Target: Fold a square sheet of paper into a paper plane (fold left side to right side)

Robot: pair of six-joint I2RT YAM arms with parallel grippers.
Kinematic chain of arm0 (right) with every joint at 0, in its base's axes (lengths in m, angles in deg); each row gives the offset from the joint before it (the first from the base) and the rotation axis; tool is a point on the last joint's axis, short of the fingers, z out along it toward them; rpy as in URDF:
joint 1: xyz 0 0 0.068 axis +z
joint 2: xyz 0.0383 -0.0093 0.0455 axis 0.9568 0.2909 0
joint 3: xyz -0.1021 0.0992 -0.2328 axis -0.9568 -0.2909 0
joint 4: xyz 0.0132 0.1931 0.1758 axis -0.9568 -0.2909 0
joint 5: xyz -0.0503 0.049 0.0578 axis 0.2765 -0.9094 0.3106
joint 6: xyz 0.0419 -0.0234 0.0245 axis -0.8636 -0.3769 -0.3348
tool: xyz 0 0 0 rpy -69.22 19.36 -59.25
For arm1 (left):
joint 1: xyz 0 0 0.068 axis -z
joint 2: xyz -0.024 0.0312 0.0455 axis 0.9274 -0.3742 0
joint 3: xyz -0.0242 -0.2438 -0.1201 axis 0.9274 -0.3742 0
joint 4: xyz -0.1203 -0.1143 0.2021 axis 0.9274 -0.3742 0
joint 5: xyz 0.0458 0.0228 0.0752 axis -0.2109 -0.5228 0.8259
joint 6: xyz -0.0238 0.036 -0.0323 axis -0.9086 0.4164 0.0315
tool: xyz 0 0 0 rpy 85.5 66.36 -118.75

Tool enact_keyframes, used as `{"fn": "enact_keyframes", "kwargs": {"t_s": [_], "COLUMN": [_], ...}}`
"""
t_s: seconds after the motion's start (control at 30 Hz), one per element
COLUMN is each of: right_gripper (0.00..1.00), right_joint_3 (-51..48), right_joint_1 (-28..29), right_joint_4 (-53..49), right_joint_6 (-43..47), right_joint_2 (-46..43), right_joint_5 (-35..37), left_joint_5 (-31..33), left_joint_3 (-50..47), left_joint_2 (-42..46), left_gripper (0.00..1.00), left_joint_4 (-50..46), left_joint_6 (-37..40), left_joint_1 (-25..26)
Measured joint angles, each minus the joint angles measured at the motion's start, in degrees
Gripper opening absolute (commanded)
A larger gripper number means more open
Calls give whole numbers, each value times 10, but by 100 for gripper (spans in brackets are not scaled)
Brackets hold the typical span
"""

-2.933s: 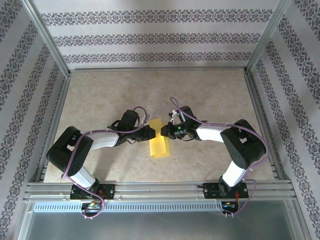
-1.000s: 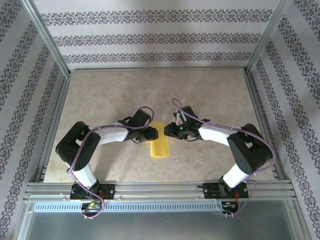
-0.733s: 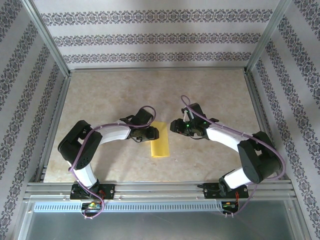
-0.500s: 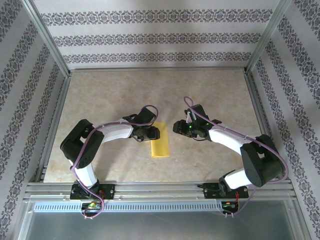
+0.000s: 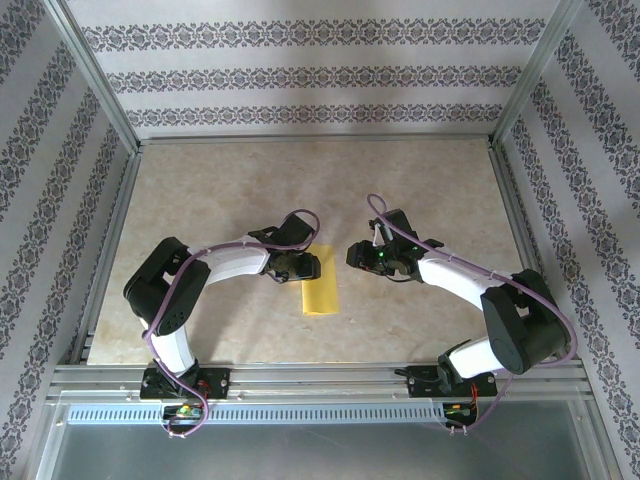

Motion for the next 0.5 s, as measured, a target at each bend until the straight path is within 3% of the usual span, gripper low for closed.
{"fn": "enact_keyframes", "kwargs": {"t_s": [0.5], "right_gripper": [45], "right_joint_3": [0], "right_joint_1": [0], "right_joint_4": [0], "right_joint_6": [0], "right_joint_2": [0], "right_joint_5": [-7], "left_joint_5": [3], "left_joint_3": [10], "left_joint_2": [-6], "left_gripper": [46], "left_joint_4": [-14], "left_joint_6": [2], "left_joint_1": [1]}}
